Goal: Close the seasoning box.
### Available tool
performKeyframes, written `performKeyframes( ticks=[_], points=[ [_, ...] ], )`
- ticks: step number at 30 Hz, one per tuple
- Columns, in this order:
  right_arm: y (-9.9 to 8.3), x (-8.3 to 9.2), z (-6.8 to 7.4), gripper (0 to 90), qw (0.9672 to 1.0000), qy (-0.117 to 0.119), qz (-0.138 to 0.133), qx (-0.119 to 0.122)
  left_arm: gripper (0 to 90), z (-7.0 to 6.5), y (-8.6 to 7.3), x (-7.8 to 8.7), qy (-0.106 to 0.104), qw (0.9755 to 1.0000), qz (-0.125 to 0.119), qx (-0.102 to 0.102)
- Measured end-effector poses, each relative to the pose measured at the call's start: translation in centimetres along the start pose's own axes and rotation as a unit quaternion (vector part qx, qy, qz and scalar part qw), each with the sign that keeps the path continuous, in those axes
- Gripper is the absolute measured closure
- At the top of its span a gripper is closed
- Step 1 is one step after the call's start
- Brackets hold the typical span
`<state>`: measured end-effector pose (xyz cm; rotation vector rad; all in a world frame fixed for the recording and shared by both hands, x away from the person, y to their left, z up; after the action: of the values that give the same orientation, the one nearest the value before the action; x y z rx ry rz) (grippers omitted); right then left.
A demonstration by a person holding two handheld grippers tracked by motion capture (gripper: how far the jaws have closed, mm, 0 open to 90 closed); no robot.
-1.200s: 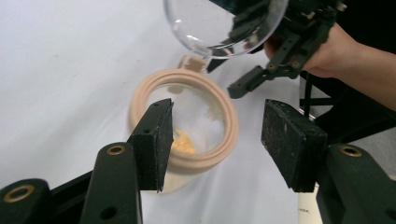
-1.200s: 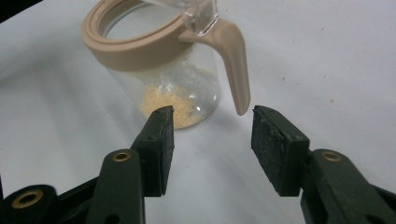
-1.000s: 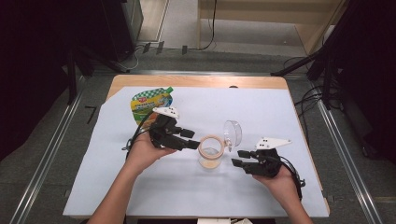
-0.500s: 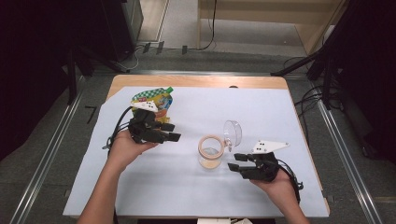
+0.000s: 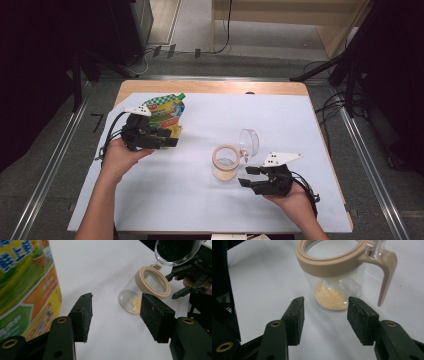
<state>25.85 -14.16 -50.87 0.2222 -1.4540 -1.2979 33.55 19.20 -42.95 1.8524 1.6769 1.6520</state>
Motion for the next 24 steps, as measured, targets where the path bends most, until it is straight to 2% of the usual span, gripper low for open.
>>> performKeyframes(
  ticks=[4, 5, 7, 10, 11, 13, 17, 19, 21, 22, 23, 24],
  points=[
    [0.3, 0.0, 0.5, 49.0, 0.9999, 0.008, 0.0, 0.007, 43.7, 0.5, -0.3, 0.6, 0.009, 0.9999, 0.005, 0.005],
    [0.3, 0.0, 0.6, 49.0, 0.9999, 0.01, 0.0, 0.009, 44.0, 0.8, -0.6, 1.0, 0.012, 0.9998, 0.006, 0.013],
    [0.4, -0.1, 0.6, 49.0, 0.9999, 0.011, 0.001, 0.01, 44.2, 0.8, -0.7, 1.2, 0.008, 0.9998, 0.003, 0.018],
    [0.4, -0.4, 0.8, 49.0, 0.9997, 0.012, 0.007, 0.019, 44.2, 1.4, -1.1, 2.1, 0.018, 0.9995, -0.006, 0.023],
    [0.4, -0.5, 0.9, 48.8, 0.9996, 0.013, 0.011, 0.021, 44.2, 1.9, -1.4, 2.7, 0.029, 0.9992, -0.013, 0.026],
    [0.4, -0.6, 0.9, 48.7, 0.9995, 0.015, 0.009, 0.025, 44.1, 2.1, -1.5, 3.0, 0.03, 0.999, -0.016, 0.028],
    [0.6, -1.1, 1.2, 48.6, 0.9992, 0.021, 0.013, 0.032, 44.0, 3.4, -2.2, 4.1, 0.053, 0.9975, -0.022, 0.041],
    [0.6, -1.1, 1.2, 48.6, 0.999, 0.023, 0.016, 0.034, 44.1, 3.6, -2.3, 4.4, 0.059, 0.9971, -0.023, 0.043],
    [0.6, -1.2, 1.5, 48.6, 0.9986, 0.029, 0.018, 0.041, 44.3, 4.3, -2.4, 5.2, 0.064, 0.9961, -0.034, 0.05],
    [0.6, -1.3, 1.7, 48.7, 0.9985, 0.03, 0.019, 0.043, 43.6, 4.3, -2.4, 5.2, 0.064, 0.9961, -0.034, 0.05],
    [0.6, -1.3, 1.8, 48.7, 0.9983, 0.033, 0.02, 0.045, 43.3, 4.7, -2.5, 5.5, 0.077, 0.9949, -0.028, 0.059],
    [0.6, -1.3, 1.9, 48.7, 0.9981, 0.034, 0.019, 0.047, 43.2, 4.8, -2.5, 5.7, 0.08, 0.9945, -0.028, 0.061]
  ],
)
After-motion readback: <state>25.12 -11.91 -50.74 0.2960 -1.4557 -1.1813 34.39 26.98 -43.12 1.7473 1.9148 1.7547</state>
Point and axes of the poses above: each handheld gripper's, and its own axes: x roughly backward along the jaws, y roughly out of its top, z roughly to its left, the point moved 5 cm from there along -x, roughly forward along the jaws, and after that the axes turned 4 degrees about -y, right-handed, at the moved point
